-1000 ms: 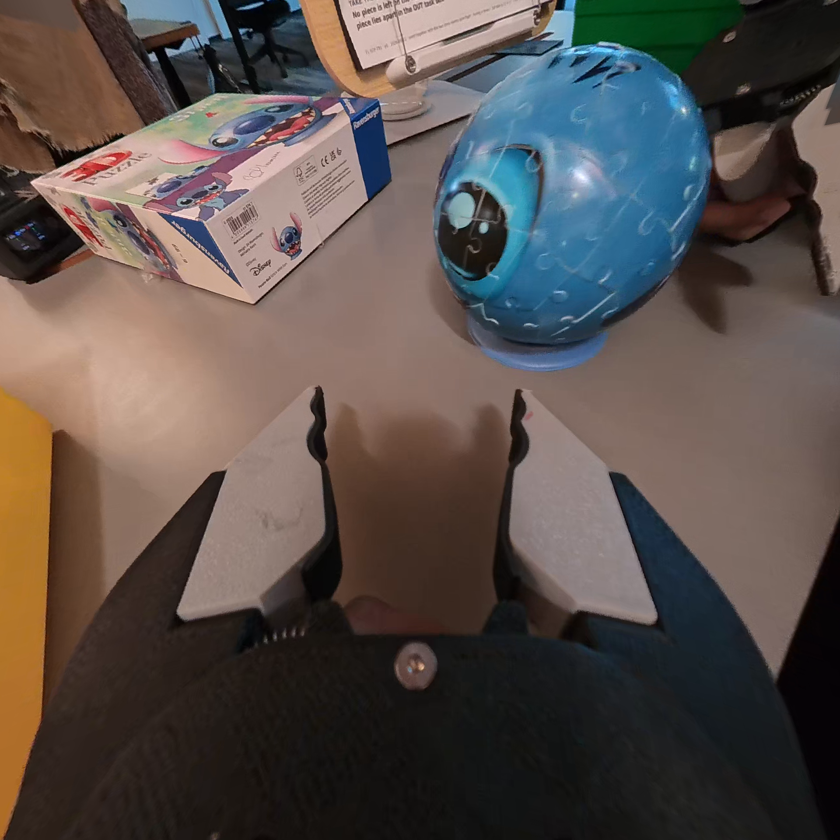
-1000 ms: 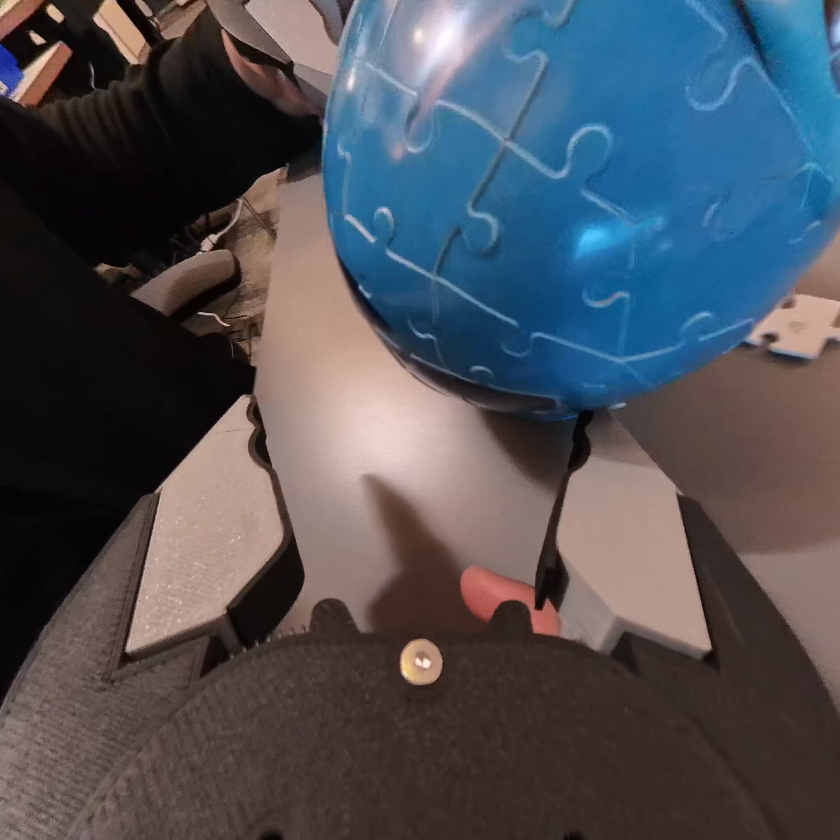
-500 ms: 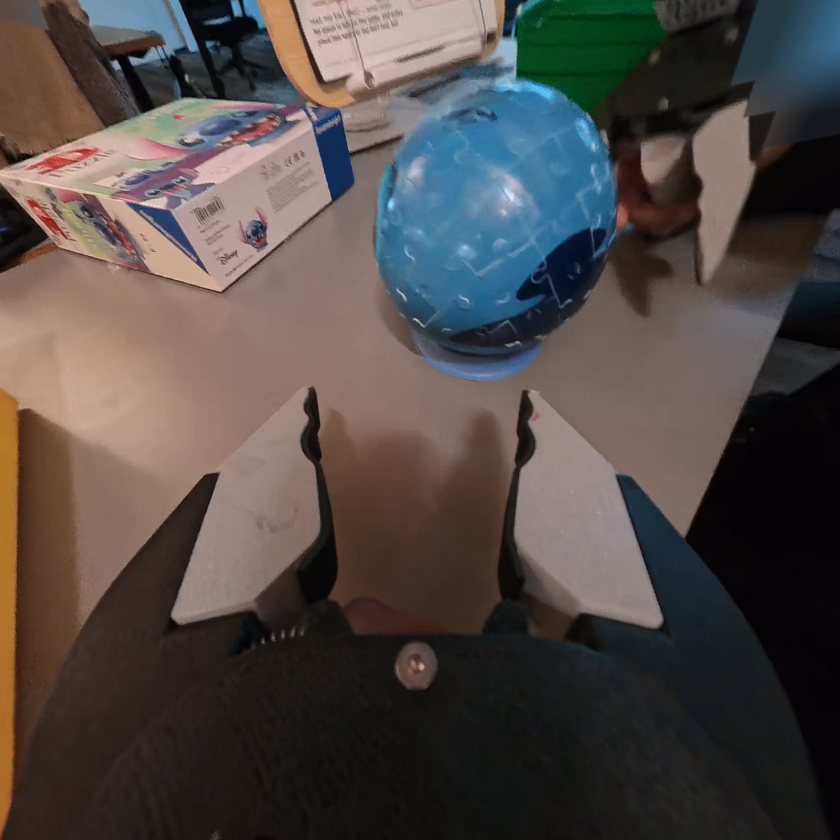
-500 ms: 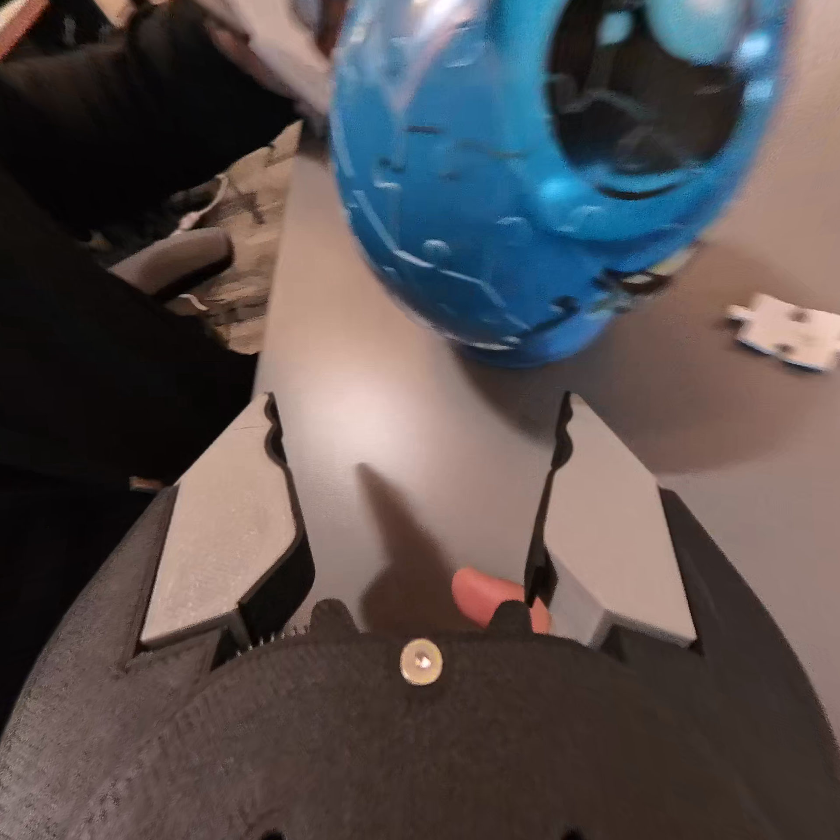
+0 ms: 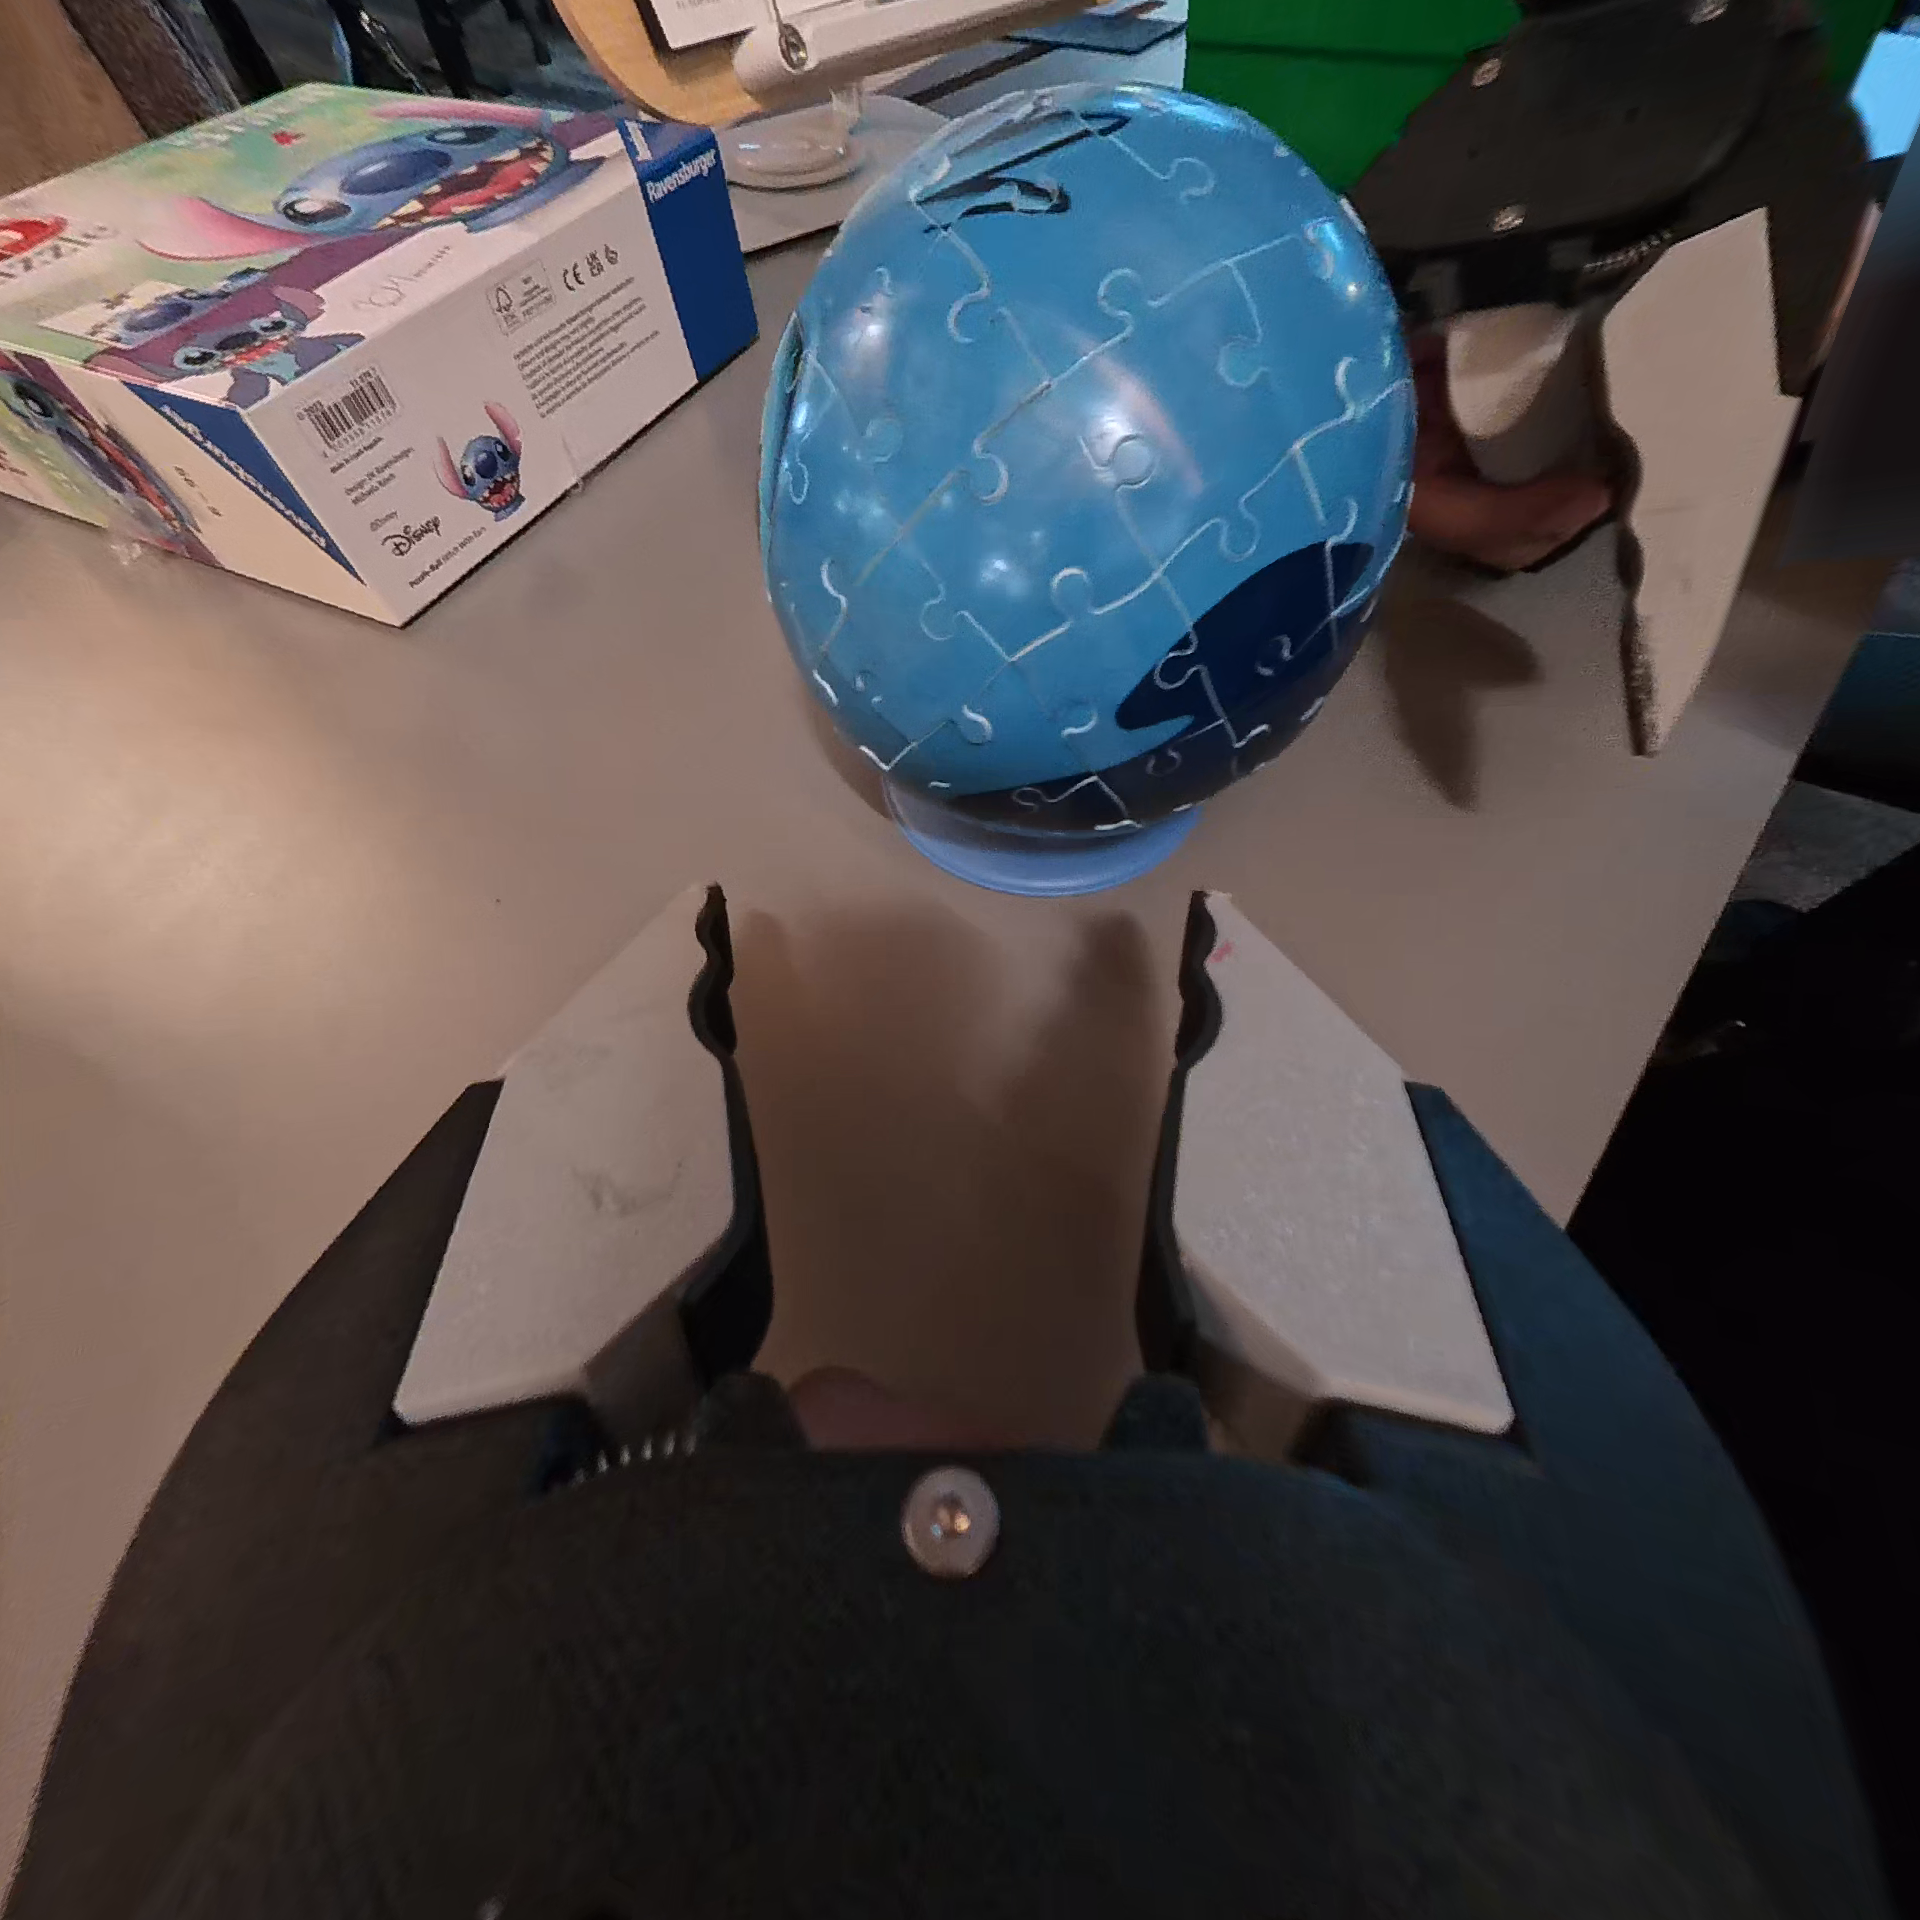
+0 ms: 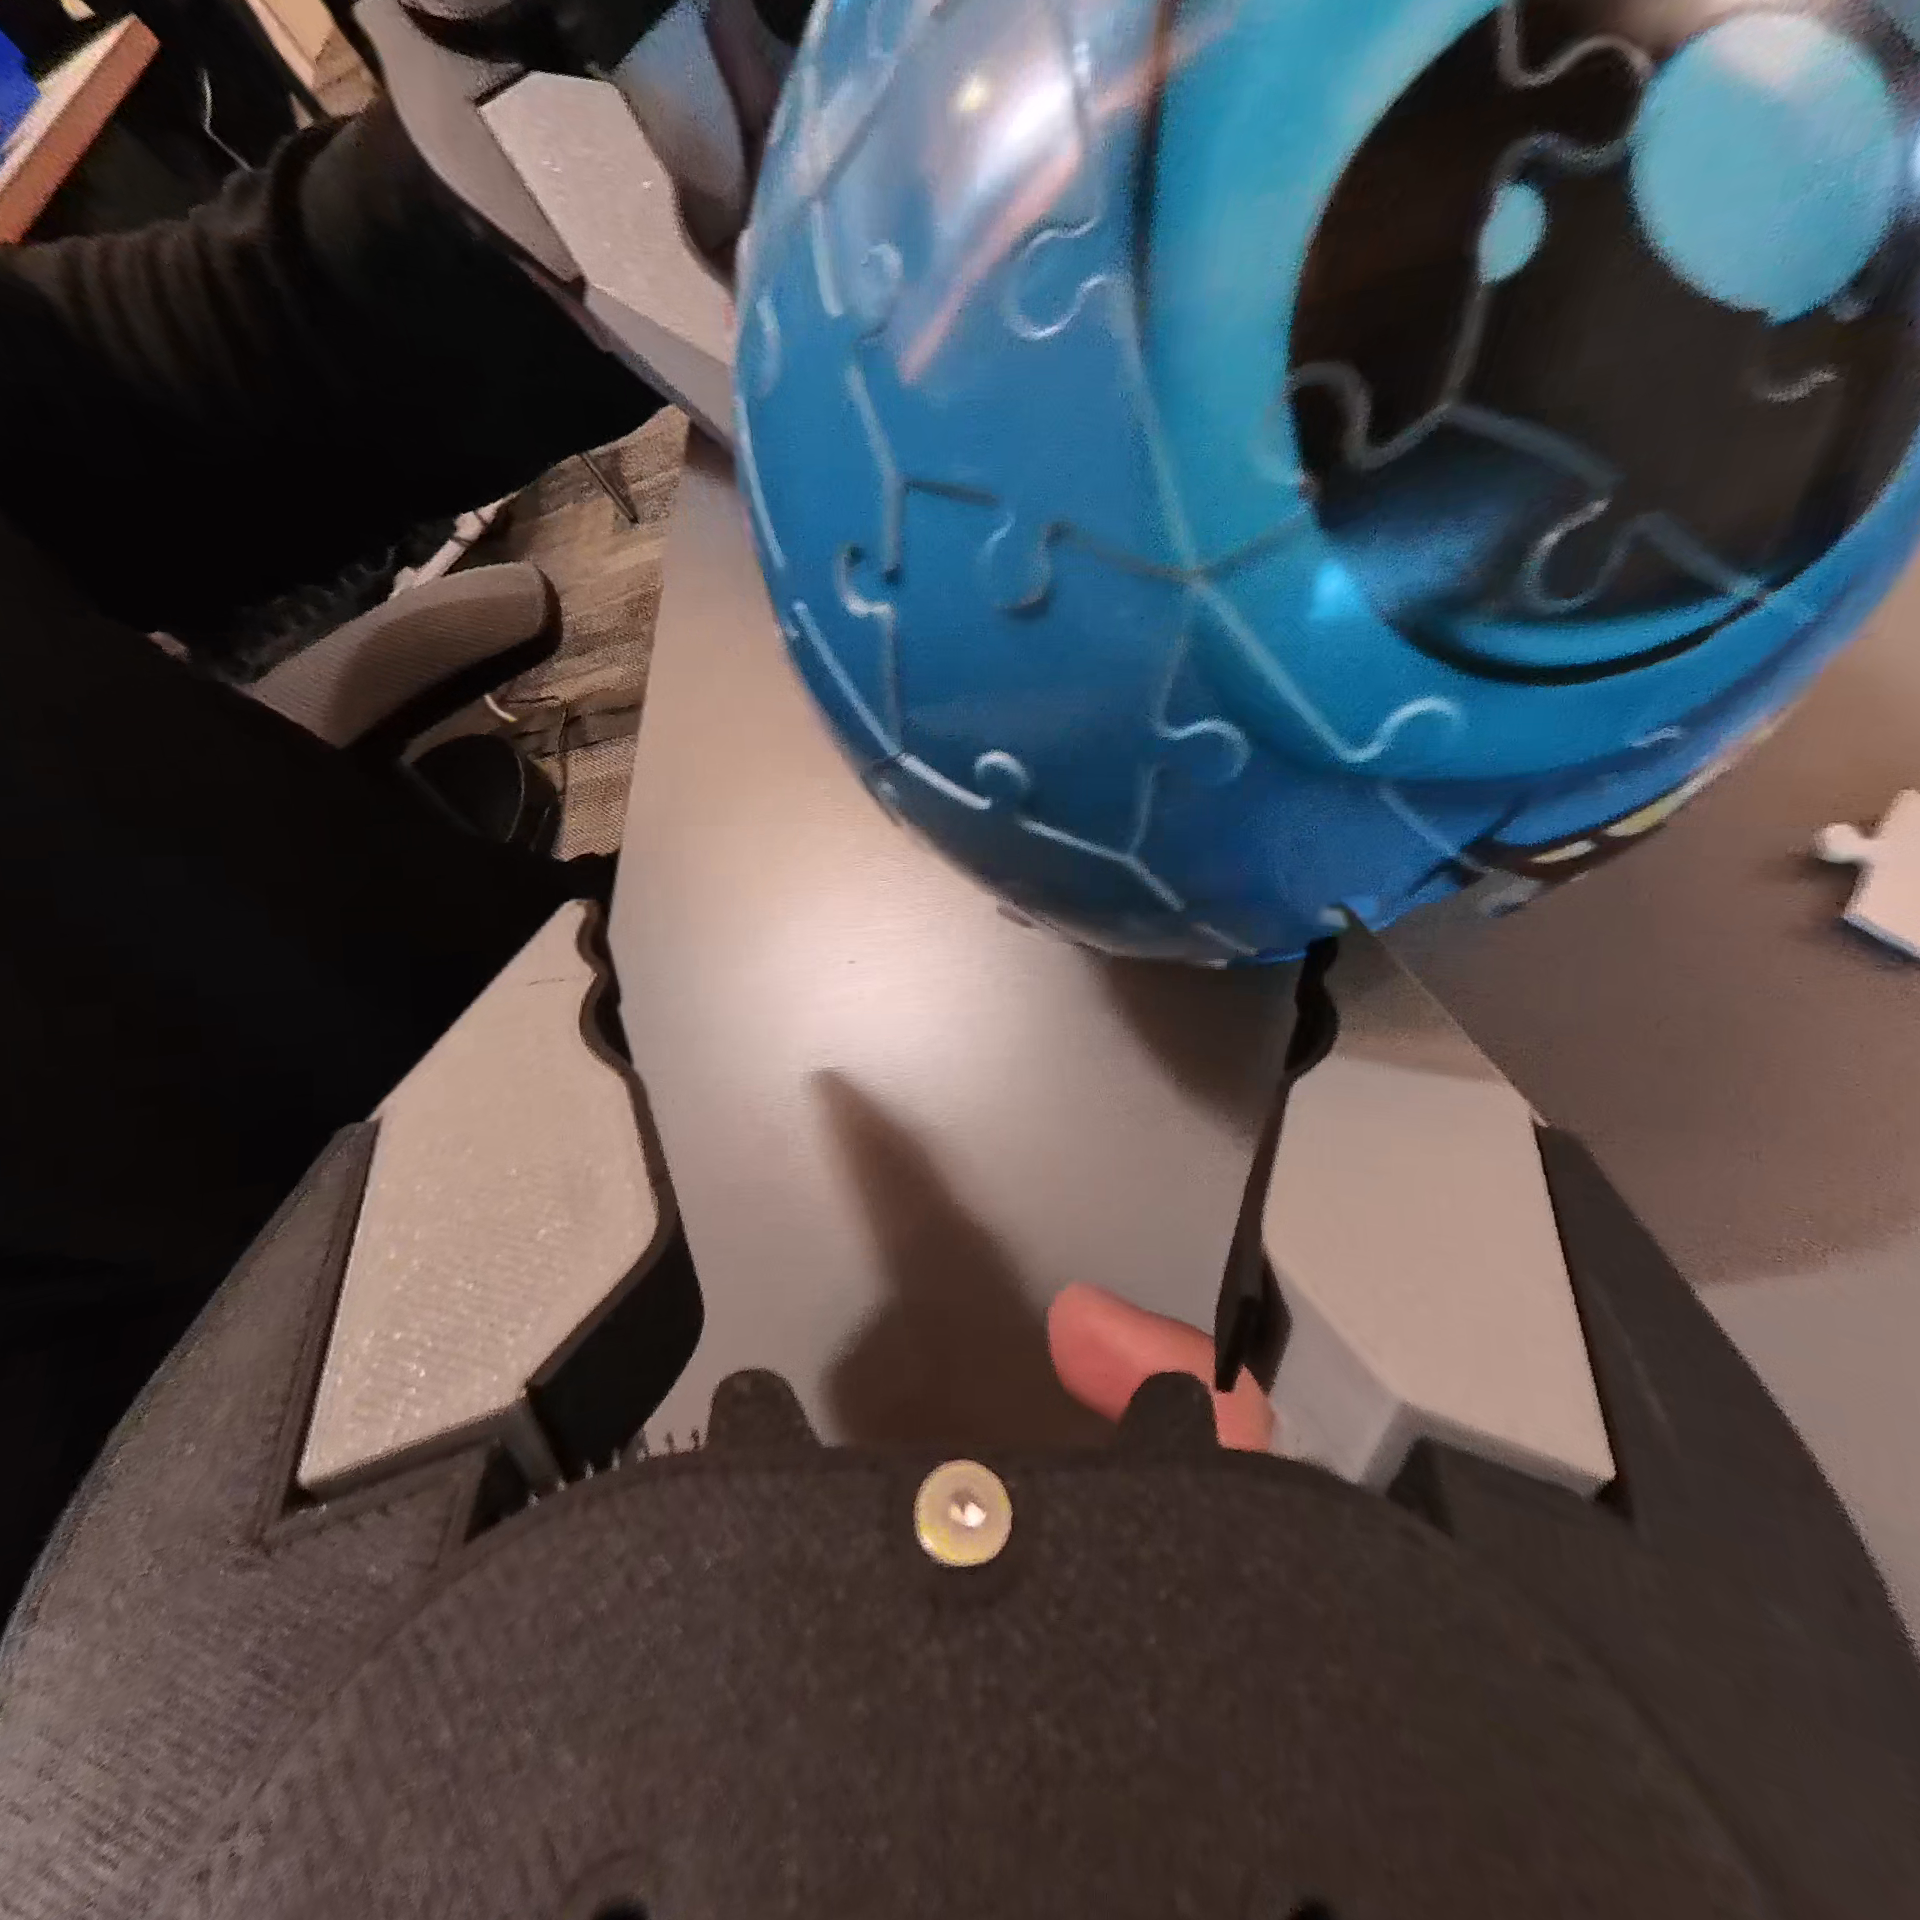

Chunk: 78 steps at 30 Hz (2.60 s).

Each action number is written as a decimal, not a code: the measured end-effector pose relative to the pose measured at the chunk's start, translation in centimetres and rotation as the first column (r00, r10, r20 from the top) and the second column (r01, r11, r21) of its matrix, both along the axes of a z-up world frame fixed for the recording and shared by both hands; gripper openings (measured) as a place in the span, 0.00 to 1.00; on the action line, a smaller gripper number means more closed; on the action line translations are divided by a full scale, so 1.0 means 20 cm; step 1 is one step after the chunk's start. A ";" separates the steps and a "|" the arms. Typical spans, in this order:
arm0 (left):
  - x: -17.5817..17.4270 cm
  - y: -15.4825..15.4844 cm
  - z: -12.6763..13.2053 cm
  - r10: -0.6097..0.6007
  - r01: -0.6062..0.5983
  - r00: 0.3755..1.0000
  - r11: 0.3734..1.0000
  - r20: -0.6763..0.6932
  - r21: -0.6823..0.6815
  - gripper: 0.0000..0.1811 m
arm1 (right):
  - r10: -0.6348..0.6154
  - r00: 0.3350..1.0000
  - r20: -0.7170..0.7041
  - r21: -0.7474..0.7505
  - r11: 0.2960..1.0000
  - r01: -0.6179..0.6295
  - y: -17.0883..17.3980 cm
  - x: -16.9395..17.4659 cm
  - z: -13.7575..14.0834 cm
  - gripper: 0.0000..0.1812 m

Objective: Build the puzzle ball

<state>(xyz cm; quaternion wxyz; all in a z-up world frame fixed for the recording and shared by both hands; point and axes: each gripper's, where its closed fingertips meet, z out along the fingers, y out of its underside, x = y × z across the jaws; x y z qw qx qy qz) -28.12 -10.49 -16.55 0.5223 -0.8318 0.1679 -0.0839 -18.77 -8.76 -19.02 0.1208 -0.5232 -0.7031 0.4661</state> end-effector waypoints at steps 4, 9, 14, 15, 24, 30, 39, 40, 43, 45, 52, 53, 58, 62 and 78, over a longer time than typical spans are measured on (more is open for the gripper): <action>0.01 0.00 0.00 -0.010 0.010 1.000 1.000 0.008 -0.003 0.47 | 0.036 0.999 0.010 -0.064 0.997 -0.036 -0.11 0.02 0.02 0.69; 0.02 -0.04 0.03 -0.047 0.046 0.998 0.999 0.034 0.028 0.48 | 0.096 0.995 0.006 -0.119 0.988 -0.095 -0.25 0.07 0.04 0.65; -0.07 -0.07 -0.03 0.062 -0.063 0.997 0.998 -0.036 -0.027 0.48 | -0.045 0.999 -0.007 0.099 0.994 0.045 -0.03 0.02 -0.02 0.65; -0.08 -0.06 -0.05 0.083 -0.087 0.994 0.995 -0.075 -0.052 0.49 | -0.070 0.997 0.016 0.104 0.992 0.068 0.02 0.01 -0.04 0.65; -0.10 0.10 -0.14 0.098 -0.119 0.912 0.992 -0.398 -0.029 0.48 | -0.027 0.999 0.027 0.001 1.000 0.027 -0.01 -0.06 -0.02 0.67; -0.23 0.15 -0.12 0.188 -0.202 0.871 0.979 -0.453 0.018 0.46 | -0.001 1.000 0.013 -0.028 1.000 0.002 -0.12 -0.03 0.00 0.67; -0.27 -0.06 -0.08 0.149 -0.157 0.940 0.988 -0.306 0.001 0.48 | 0.050 0.999 0.018 -0.106 0.993 -0.048 -0.27 -0.02 0.02 0.66; -0.24 -0.07 -0.06 0.148 -0.151 0.955 0.988 -0.257 0.009 0.48 | 0.052 0.999 0.017 -0.117 0.992 -0.049 -0.28 -0.03 0.03 0.66; -0.19 -0.07 -0.07 0.180 -0.186 0.958 0.982 -0.222 -0.010 0.51 | 0.028 1.000 0.012 -0.171 0.985 -0.025 -0.30 -0.08 0.05 0.66; -0.23 -0.06 -0.09 0.242 -0.258 0.918 0.966 -0.313 -0.009 0.52 | 0.009 1.000 0.009 -0.207 0.978 -0.007 -0.31 -0.12 0.06 0.66; -0.30 -0.13 -0.10 0.314 -0.335 0.898 0.942 -0.310 -0.015 0.51 | 0.020 1.000 -0.019 -0.253 0.967 -0.024 -0.44 -0.25 0.10 0.64; -0.31 -0.14 -0.10 0.322 -0.344 0.897 0.939 -0.304 -0.020 0.51 | 0.025 0.999 -0.023 -0.252 0.967 -0.030 -0.45 -0.26 0.10 0.64; -0.28 -0.15 -0.09 0.282 -0.296 0.929 0.955 -0.238 -0.023 0.51 | 0.071 0.996 -0.060 -0.261 0.962 -0.084 -0.50 -0.16 0.13 0.60; -0.27 -0.16 -0.08 0.278 -0.287 0.931 0.958 -0.236 -0.003 0.49 | 0.100 0.987 -0.125 -0.287 0.949 -0.133 -0.48 0.01 0.18 0.58; -0.14 -0.15 -0.10 0.184 -0.195 0.953 0.981 -0.241 -0.022 0.48 | -0.258 0.894 -0.365 0.524 0.737 0.427 0.63 -0.09 0.08 0.33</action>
